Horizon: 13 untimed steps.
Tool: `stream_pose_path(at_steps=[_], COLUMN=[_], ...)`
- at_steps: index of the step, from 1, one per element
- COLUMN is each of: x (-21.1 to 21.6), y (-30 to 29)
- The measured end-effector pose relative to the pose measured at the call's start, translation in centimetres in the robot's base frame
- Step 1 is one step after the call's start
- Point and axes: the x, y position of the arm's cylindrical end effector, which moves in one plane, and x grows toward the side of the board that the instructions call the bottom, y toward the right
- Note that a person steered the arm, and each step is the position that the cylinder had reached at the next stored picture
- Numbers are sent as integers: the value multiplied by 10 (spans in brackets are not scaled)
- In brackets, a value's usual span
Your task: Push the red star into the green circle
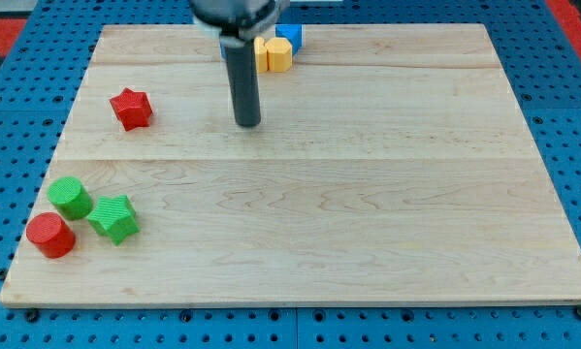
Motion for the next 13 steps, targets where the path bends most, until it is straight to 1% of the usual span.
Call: stream_pose_path(at_steps=[1,2,3,4,5,6,7,8,9,10,11,12,13], x=[-18,-18,24,14,-49,-30,-17,-7,14,17,38,58,59], y=[-41,-120,-181,-138,-134,-199,-219,-205,-208,-215,-225,-186,-133])
